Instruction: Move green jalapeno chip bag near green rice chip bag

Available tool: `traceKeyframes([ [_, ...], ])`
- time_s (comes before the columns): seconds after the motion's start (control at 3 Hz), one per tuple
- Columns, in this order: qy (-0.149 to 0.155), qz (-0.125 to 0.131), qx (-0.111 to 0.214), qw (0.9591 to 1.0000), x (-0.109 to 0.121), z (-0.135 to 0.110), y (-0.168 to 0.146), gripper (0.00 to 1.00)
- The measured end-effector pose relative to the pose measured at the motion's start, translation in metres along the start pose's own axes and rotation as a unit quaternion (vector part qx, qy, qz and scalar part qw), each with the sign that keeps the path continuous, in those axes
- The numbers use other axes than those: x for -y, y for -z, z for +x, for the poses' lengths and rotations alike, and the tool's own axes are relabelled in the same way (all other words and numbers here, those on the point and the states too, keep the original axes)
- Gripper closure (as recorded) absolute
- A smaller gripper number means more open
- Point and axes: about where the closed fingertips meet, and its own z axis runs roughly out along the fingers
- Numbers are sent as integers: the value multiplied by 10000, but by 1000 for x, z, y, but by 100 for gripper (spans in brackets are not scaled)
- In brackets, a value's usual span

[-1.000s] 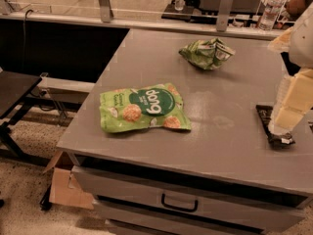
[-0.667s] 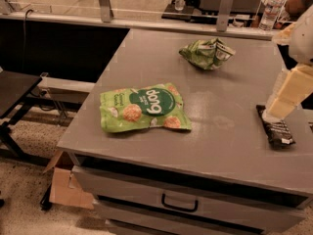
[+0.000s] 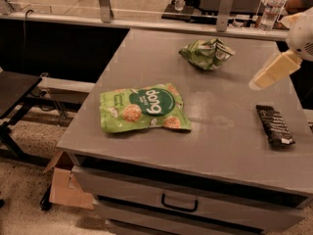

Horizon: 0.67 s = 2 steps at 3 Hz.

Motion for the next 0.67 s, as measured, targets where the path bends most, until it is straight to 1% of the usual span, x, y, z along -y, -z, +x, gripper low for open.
traceKeyframes([
  [0.33, -336, 246, 495, 9979, 30, -5, -27, 0],
  [0.67, -461, 337, 908, 9942, 51, -20, -62, 0],
])
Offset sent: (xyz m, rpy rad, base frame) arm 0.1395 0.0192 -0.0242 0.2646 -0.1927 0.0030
